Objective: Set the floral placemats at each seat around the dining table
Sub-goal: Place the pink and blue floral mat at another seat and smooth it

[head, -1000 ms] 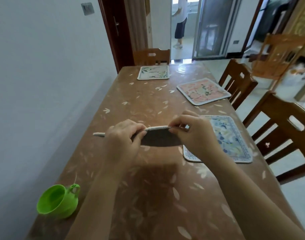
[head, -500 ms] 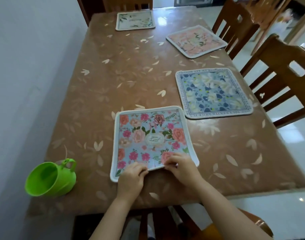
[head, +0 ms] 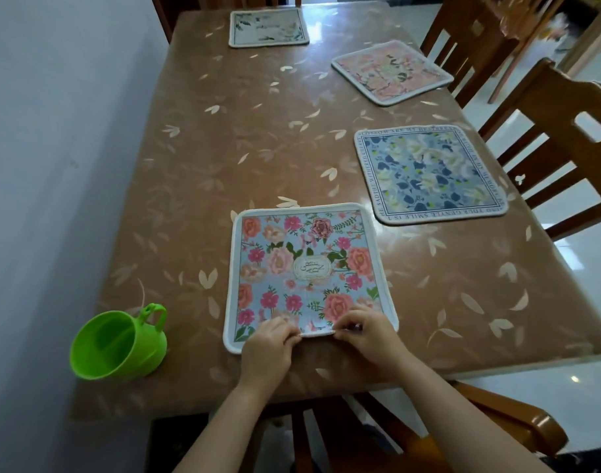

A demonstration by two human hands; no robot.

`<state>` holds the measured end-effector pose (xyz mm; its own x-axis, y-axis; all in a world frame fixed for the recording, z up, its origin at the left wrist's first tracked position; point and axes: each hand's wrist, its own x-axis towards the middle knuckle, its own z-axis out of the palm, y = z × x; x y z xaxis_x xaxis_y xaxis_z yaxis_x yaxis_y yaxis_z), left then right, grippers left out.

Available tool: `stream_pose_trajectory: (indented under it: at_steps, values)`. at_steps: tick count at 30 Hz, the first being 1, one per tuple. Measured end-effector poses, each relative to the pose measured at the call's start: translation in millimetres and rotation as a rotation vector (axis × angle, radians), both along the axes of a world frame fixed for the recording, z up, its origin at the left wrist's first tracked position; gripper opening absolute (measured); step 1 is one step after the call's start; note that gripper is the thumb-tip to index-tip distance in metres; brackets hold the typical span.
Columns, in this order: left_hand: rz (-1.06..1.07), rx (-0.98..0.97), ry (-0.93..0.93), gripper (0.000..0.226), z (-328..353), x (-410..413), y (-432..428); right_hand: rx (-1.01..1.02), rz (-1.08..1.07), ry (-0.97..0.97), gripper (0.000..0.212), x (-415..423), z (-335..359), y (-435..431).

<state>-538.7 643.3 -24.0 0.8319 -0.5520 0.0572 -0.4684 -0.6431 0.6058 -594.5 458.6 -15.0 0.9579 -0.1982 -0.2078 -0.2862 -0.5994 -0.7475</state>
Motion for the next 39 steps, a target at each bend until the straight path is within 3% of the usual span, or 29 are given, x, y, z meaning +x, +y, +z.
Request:
stream_pose_trajectory:
  at_steps: [15, 26, 31, 39]
  values:
    - [0.143, -0.147, 0.1, 0.007, -1.0, -3.8, 25.1, -0.069, 0.078, -0.006, 0.012, -0.9, 9.6, 2.3]
    - [0.148, -0.228, 0.079, 0.011, 19.2, 4.1, 28.3, -0.06, -0.089, -0.221, 0.011, -4.3, 36.9, -2.8]
    - [0.034, -0.279, 0.022, 0.013, 35.9, -7.3, 18.4, -0.084, 0.038, -0.246, 0.008, -3.6, 47.0, 24.8]
    - [0.062, -0.323, 0.065, 0.005, 38.2, -16.0, 21.8, -0.057, 0.093, -0.293, 0.007, -4.0, 54.0, 49.5]
